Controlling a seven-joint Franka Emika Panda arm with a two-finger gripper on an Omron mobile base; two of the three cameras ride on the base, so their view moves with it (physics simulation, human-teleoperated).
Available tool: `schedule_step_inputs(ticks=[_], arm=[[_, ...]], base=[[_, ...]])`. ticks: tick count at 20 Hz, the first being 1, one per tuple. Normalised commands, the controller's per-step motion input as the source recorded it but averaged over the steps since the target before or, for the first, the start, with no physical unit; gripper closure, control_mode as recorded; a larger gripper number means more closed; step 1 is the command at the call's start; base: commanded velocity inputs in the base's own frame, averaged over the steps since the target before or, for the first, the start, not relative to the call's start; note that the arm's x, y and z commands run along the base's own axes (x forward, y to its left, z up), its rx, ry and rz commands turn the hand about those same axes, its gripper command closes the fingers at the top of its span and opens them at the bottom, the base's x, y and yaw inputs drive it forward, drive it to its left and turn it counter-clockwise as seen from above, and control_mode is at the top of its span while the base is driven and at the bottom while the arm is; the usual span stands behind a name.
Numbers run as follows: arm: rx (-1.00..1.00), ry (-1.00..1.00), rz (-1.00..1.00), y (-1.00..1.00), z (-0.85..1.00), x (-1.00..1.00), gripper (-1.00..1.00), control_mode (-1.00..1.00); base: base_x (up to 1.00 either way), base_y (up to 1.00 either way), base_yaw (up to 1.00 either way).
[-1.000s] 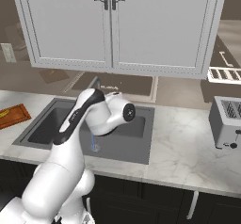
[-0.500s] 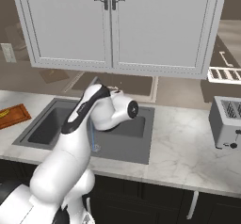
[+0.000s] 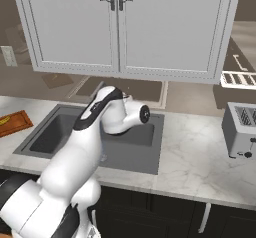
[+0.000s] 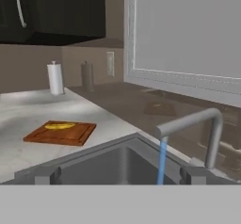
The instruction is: Pick the banana from the sink and place it on the cutting board to airdry. Then turn off the sink faucet.
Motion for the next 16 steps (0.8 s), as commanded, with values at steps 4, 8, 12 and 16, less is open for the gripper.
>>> schedule_step_inputs(ticks=[4, 8, 12, 16], arm=[[0.0, 0.0, 0.04, 0.0, -0.2, 0.02, -1.0, -1.0], [0.0, 0.0, 0.04, 0.0, -0.2, 0.02, -1.0, -1.0], [0.0, 0.0, 0.04, 0.0, -0.1, 0.13, -1.0, -1.0], [0.0, 0.0, 0.04, 0.0, -0.02, 0.23, -1.0, -1.0]], base=[[0.0, 0.0, 0.0], [0.0, 0.0, 0.0], [0.0, 0.0, 0.0], [0.0, 0.0, 0.0]])
